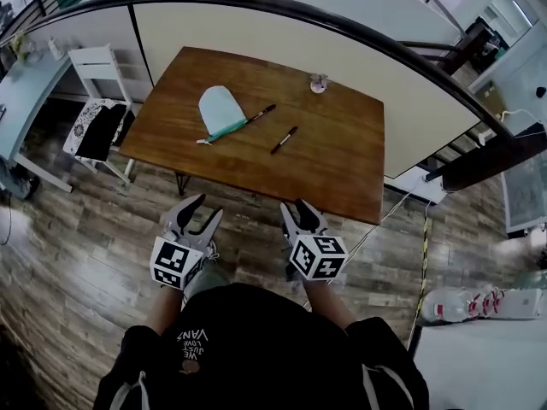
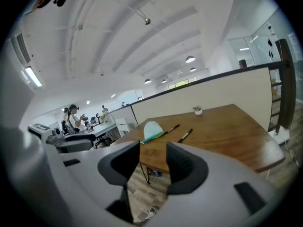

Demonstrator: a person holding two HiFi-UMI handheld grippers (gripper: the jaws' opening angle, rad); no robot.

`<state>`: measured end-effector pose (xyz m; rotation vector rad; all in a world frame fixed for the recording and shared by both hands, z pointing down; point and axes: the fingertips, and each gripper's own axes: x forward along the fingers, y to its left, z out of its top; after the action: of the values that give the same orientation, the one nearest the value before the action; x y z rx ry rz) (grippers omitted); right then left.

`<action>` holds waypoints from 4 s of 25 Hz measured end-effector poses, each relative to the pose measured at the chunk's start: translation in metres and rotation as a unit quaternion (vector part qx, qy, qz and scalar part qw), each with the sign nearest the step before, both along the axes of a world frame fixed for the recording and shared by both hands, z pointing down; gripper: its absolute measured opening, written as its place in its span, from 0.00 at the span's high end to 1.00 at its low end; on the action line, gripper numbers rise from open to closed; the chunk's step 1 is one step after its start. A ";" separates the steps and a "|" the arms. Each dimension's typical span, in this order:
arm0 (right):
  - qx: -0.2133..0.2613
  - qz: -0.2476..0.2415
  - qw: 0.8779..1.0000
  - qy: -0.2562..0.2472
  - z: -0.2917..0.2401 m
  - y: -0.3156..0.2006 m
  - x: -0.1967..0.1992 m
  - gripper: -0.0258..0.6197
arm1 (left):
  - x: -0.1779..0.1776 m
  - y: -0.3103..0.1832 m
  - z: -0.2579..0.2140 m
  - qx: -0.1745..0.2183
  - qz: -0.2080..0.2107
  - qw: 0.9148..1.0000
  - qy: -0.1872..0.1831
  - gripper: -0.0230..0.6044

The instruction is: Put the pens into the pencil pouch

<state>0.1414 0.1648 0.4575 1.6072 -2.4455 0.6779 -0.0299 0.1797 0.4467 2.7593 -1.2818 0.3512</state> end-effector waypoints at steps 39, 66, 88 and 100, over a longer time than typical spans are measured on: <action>-0.194 0.141 0.964 0.117 0.135 -0.194 -0.013 0.74 | -0.044 -0.236 0.122 -0.116 0.107 0.983 -0.098 0.68; -0.250 0.129 0.946 0.159 0.185 -0.227 0.019 0.88 | -0.004 -0.296 0.197 -0.197 0.122 0.955 -0.187 0.87; -0.175 -0.068 0.970 0.153 0.135 -0.191 -0.101 0.88 | -0.006 -0.303 0.148 -0.162 0.121 0.971 -0.124 0.88; -0.168 -0.094 0.970 0.151 0.126 -0.227 -0.112 0.88 | 0.005 -0.289 0.140 -0.154 0.151 0.969 -0.120 0.88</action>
<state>0.0294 -0.0623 0.5832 1.2305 -2.0963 0.7110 -0.0245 -0.1091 0.5865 2.6921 -0.7533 0.8512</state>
